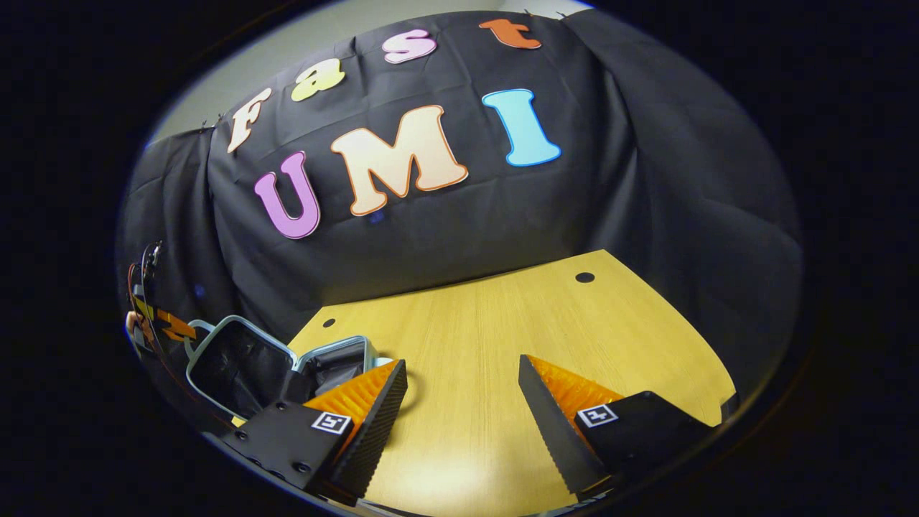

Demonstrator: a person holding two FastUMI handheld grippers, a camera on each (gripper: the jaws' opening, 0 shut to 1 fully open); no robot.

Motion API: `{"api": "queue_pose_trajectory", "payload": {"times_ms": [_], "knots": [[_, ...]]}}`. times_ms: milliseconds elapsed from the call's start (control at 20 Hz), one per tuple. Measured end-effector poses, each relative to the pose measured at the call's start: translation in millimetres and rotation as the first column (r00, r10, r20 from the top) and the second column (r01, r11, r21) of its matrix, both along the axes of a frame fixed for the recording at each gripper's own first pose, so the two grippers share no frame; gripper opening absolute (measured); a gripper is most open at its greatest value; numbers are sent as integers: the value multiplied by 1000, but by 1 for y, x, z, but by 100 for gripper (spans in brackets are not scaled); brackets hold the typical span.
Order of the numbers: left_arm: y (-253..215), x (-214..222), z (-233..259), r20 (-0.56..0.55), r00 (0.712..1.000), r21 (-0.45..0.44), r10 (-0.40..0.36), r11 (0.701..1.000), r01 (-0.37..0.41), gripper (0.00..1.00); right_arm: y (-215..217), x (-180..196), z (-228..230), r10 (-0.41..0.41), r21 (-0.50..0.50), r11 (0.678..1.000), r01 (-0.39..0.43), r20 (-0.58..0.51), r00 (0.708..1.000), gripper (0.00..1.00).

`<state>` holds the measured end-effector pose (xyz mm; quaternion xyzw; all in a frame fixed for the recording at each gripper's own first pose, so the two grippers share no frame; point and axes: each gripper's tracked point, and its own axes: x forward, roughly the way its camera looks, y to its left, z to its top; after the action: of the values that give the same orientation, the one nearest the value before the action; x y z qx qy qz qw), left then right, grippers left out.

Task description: First open the suitcase, pack the skin care products into it, and then close the suitcase.

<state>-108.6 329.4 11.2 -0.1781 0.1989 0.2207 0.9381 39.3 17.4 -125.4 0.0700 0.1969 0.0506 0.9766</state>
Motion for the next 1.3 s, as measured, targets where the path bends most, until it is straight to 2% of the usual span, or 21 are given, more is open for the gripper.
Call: {"api": "queue_pose_trajectory", "payload": {"times_ms": [200, 250, 300, 350, 400, 450, 650, 850, 1050, 1200, 1300], "knots": [[-40, 20, 10, -60, 998, 87, 33, 996, -28, 2, -28, -3, 0, -6, -1, 1000, 6, 8, 1000, 98], [-50, 24, 12, -72, 996, 101, 51, 994, -44, 2, -34, -4, 1, -3, 1, 1000, 3, 12, 1000, 94], [-58, 28, 13, -80, 995, 120, 68, 991, -58, 2, -40, -4, 1, 1, 1, 1000, -1, 18, 1000, 98], [-68, 30, 15, -91, 992, 141, 84, 988, -70, 2, -45, -3, 1, 7, 4, 1000, -7, 23, 1000, 98], [-79, 35, 17, -96, 991, 164, 98, 983, -81, 2, -49, -3, 0, 15, 12, 1000, -15, 27, 1000, 94], [-91, 39, 16, -103, 989, 185, 103, 979, -83, 2, -54, -3, 0, 24, 24, 999, -24, 28, 999, 98], [-151, 66, 12, -132, 988, 237, 81, 970, -48, 2, -77, 1, -2, 62, 49, 997, -63, 21, 998, 98], [-224, 108, -14, -156, 987, 204, -29, 977, 61, 2, -101, 5, 2, 96, 40, 994, -97, 26, 995, 98], [-283, 154, -75, -217, 966, 114, -142, 979, 169, 2, -117, 6, 6, 112, 42, 993, -113, 29, 993, 98], [-303, 184, -121, -284, 941, 52, -182, 977, 205, 2, -120, 5, 8, 114, 46, 992, -115, 25, 993, 98], [-304, 195, -143, -324, 928, 41, -187, 977, 211, 3, -122, 3, 9, 107, 42, 993, -108, 26, 994, 98]]}}
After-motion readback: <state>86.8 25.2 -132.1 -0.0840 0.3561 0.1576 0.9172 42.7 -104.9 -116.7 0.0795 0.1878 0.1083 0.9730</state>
